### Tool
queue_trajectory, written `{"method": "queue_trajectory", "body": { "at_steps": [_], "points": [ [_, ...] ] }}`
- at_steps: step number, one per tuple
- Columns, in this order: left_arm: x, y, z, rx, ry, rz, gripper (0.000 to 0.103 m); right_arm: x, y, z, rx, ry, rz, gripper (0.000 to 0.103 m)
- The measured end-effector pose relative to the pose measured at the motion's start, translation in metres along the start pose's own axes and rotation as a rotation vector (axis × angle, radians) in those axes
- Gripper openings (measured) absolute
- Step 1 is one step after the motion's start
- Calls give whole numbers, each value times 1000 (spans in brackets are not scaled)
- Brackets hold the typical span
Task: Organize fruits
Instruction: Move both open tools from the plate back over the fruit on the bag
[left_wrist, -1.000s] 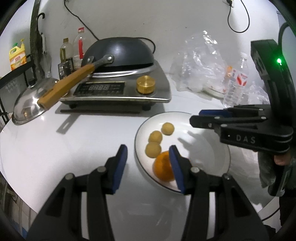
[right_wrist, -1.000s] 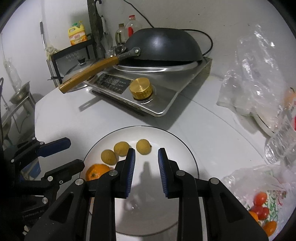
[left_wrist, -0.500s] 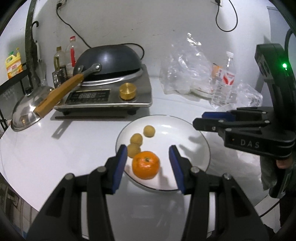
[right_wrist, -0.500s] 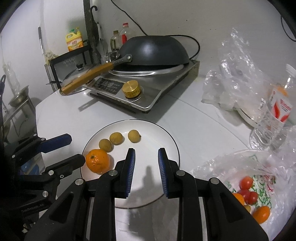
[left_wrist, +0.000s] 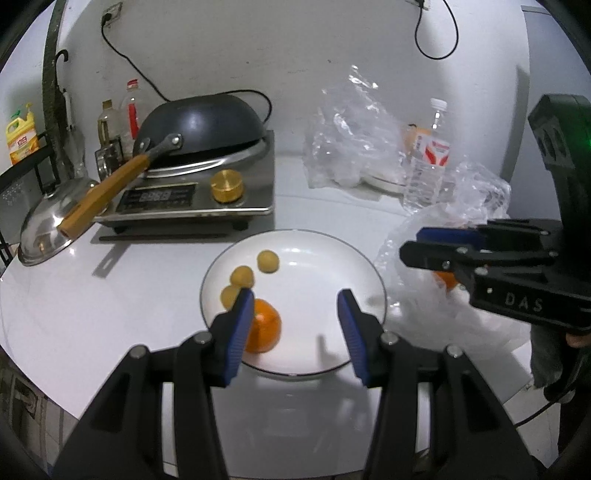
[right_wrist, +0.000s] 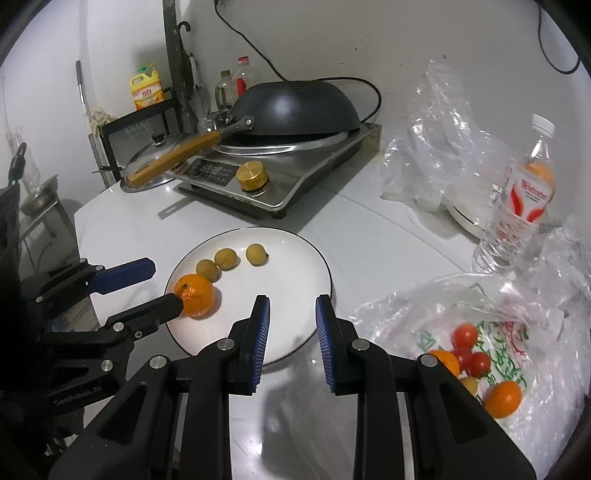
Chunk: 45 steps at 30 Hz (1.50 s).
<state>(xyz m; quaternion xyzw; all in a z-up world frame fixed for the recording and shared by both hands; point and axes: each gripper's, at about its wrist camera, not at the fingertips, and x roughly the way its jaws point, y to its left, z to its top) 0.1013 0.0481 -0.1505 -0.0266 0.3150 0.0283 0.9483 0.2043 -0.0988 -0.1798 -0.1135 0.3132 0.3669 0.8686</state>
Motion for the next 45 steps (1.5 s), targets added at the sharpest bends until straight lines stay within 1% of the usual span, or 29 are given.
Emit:
{"method": "queue_trajectory", "body": {
  "at_steps": [4,6,8,10,12,14,17,31,45],
  "points": [
    [-3,-11,-1,12,-1,-6,49,-9,-5,-5,8,-9,-6,29],
    [-4,-15,-1,13,-3,-9,50,-14,-8,-8,10,-12,-8,31],
    [-5,-21,-1,17,-2,-10,50,-17,-10,-11,13,-13,-10,36],
    [-7,-26,-1,22,-5,-18,51,-23,-14,-15,13,-18,-9,36],
    [-9,-32,-1,31,-11,-25,55,-28,-18,-18,18,-24,-15,36],
    [-11,-38,-1,43,-16,-34,63,-32,-22,-22,29,-29,-18,36],
    [-14,-46,1,53,-23,-40,67,-38,-29,-27,44,-37,-24,36],
    [-14,-83,5,101,-18,-61,68,-66,-63,-46,90,-70,-47,37],
    [-9,-119,12,162,-6,-61,68,-85,-98,-65,139,-100,-50,37]
  ]
}}
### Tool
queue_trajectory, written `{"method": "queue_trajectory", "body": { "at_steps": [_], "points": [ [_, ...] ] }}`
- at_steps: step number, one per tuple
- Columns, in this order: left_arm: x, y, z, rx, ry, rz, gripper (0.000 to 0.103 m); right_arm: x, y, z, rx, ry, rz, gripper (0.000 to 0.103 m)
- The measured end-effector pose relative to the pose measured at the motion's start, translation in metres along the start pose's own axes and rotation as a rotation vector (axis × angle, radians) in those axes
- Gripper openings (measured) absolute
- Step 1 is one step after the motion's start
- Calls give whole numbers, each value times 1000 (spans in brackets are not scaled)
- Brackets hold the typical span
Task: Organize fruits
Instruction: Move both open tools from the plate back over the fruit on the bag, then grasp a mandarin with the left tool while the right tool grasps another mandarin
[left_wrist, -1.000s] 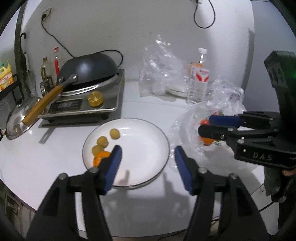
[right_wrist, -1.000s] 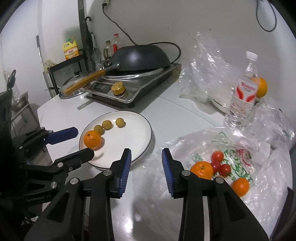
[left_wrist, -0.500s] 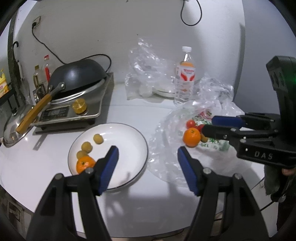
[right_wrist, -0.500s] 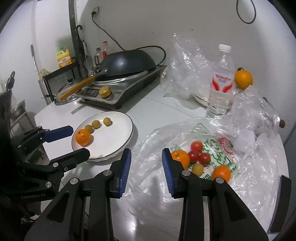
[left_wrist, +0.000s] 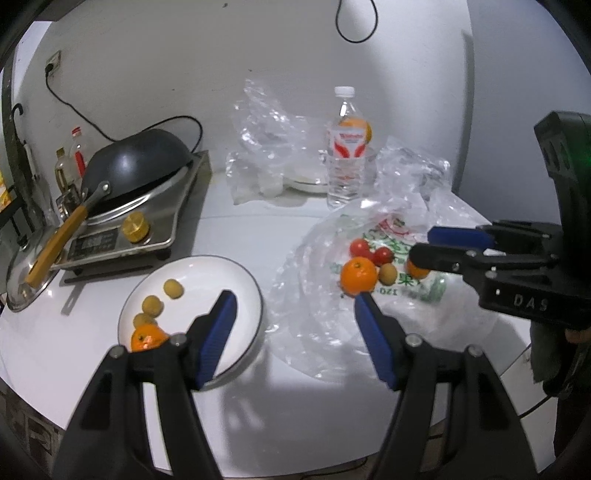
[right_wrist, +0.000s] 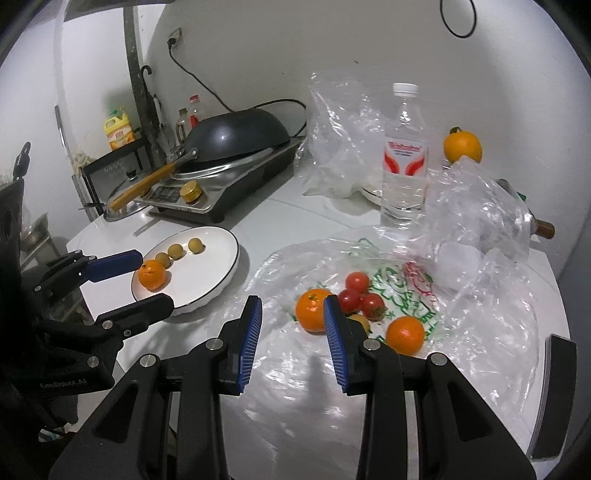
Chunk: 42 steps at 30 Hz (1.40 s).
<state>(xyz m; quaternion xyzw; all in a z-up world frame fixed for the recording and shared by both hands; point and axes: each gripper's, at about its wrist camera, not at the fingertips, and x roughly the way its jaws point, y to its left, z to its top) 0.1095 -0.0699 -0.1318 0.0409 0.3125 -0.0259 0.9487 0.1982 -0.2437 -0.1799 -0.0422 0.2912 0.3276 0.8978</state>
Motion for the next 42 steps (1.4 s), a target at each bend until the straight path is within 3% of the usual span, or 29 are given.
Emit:
{"method": "queue_trajectory", "body": {
  "at_steps": [22,37,42],
  "points": [
    [27,-45,15,38,19,-35,68,-21,-64,-6,86,-33,29,37],
    [74,-57,23,35,61,-81,68,7,-95,-8,101,32,-14,37],
    [86,-53,25,40,78,-83,68,22,-98,-11,115,54,-21,47]
  ]
}}
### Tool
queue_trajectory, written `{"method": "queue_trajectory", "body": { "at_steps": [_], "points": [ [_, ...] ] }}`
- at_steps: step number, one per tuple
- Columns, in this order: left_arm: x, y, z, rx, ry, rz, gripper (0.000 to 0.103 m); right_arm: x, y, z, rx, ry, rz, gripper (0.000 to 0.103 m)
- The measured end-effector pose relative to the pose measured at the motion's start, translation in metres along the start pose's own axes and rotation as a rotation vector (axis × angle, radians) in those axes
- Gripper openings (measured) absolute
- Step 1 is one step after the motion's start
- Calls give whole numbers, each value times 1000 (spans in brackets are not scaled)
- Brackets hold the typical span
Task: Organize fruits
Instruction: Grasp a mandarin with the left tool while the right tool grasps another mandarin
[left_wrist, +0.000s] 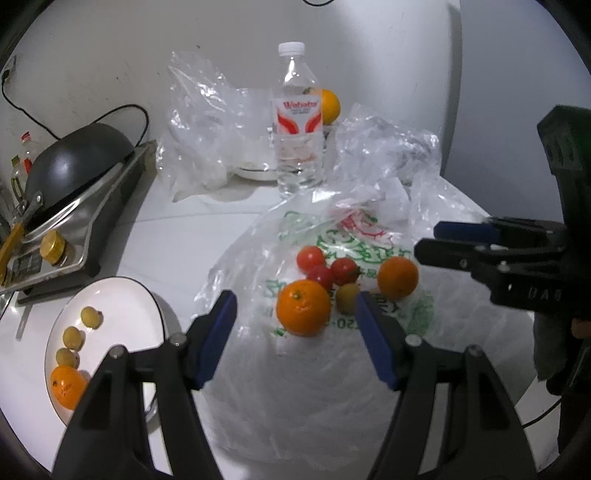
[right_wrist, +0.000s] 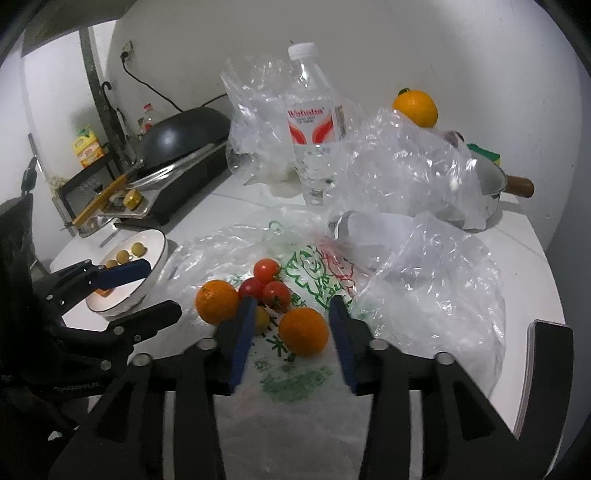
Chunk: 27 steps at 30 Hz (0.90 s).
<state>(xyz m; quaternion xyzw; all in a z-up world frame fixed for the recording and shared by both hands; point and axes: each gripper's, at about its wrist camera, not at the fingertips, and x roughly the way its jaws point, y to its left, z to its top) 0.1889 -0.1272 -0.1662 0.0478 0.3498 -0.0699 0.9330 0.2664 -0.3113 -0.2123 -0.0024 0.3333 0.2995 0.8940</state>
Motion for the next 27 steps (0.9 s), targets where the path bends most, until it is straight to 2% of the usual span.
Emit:
{"method": "queue_trajectory", "body": {
  "at_steps": [13,22,27],
  "points": [
    [19,1,-1,-4,36,-10,68,32,-2,-8,-19,74,-41,48],
    [37,-10,2,56,63,1,68,41,-9,-15,-10,97,-21,48],
    [48,-8,3,51,78,1,67,45,-10,-17,-16,112,-19,48]
  ]
}}
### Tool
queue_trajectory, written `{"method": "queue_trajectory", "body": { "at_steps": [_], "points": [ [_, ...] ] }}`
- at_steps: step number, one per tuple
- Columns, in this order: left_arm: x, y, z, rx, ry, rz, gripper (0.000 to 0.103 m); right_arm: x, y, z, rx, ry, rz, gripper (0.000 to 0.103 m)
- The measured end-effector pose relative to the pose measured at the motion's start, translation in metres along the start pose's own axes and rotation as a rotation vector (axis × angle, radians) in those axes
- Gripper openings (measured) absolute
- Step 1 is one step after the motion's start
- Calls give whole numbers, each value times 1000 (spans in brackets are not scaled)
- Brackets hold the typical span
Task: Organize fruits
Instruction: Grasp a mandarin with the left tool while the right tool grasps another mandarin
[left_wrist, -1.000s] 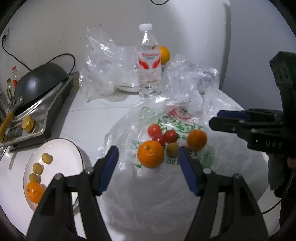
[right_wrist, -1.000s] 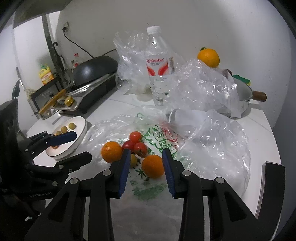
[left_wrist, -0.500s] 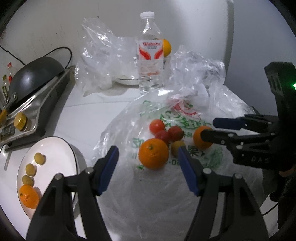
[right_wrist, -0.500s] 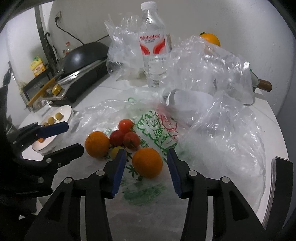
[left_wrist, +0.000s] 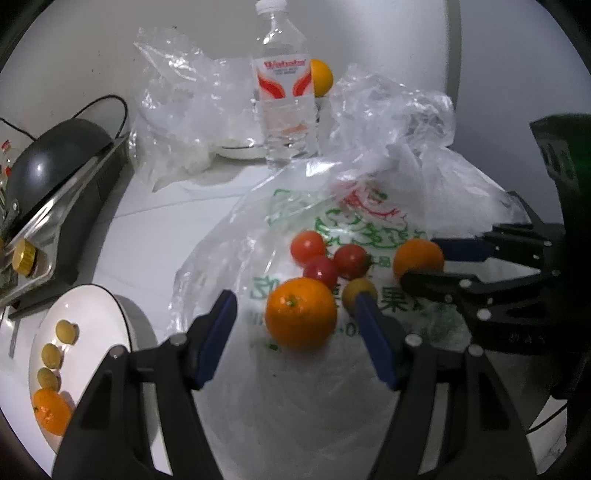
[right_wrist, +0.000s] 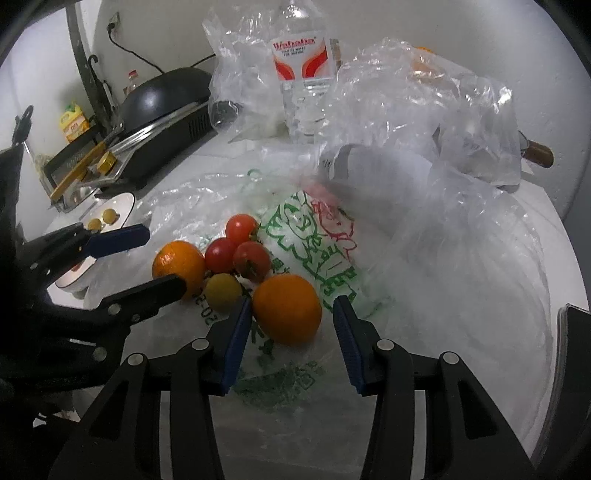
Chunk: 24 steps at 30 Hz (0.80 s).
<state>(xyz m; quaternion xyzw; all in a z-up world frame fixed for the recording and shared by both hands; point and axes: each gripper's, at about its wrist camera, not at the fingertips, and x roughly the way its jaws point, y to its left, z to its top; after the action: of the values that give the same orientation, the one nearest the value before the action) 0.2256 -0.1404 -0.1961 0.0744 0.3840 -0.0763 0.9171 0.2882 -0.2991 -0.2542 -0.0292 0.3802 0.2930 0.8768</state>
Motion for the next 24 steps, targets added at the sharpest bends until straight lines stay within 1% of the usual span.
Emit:
{"method": "queue_trajectory", "body": {
  "at_steps": [4,7,10,13,16,24],
  "points": [
    [5,1,0,3,4,-26,66,1,0,1,-6,0,1,48],
    [10,1,0,3,15,-52,55,0,3,1,-13,0,1,42],
    [15,1,-1,5,25,-62,52,1,4,2,-14,0,1,41],
    [19,1,1,-1,33,-67,51,1,3,2,-11,0,5,41],
    [20,1,2,4,31,-65,46,-1,3,1,-14,-2,6,41],
    [10,1,1,5,22,-88,46,-5,7,1,-34,-14,-3,40]
  ]
}}
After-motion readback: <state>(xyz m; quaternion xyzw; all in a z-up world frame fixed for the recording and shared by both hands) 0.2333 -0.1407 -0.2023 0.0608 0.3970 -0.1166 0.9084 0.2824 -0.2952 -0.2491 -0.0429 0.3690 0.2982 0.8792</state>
